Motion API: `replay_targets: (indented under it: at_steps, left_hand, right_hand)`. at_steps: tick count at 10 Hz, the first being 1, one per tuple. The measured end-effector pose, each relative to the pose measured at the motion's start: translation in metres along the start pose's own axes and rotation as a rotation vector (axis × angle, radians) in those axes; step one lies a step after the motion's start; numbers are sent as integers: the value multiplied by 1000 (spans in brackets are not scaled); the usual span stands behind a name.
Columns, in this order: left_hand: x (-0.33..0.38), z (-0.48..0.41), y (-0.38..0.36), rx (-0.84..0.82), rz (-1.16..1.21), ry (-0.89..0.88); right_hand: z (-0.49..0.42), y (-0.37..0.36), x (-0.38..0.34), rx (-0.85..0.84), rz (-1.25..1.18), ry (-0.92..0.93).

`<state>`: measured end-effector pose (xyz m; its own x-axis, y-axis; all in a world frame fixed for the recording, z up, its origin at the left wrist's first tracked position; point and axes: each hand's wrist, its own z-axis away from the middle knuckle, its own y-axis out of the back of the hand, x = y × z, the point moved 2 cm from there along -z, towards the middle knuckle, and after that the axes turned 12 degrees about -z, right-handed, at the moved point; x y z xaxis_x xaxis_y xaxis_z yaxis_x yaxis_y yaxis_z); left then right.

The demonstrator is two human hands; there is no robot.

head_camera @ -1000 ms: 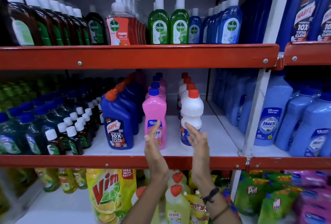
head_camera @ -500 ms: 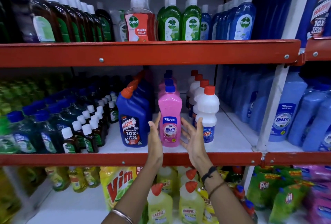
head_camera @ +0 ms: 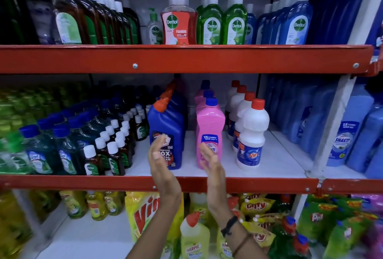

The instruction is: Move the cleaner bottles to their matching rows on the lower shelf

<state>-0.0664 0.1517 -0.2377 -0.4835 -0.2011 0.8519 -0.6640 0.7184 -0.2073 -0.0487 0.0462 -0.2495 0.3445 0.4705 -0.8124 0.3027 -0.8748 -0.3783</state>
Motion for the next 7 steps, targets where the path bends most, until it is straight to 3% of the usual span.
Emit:
replay_targets:
  at_steps: [1, 3, 6, 7]
  left_hand:
    - [2, -26, 21, 3, 38, 158]
    - [-3, -43, 26, -171, 28, 324]
    - [-9, -50, 30, -202, -6, 342]
    - [-6, -43, 28, -138, -19, 284]
  right_hand:
    - [-14, -26, 9, -31, -196, -240]
    - [-35, -39, 14, -6, -442, -442]
    - [-39, -38, 15, 9, -412, -472]
    - [-35, -36, 12, 30, -406, -436]
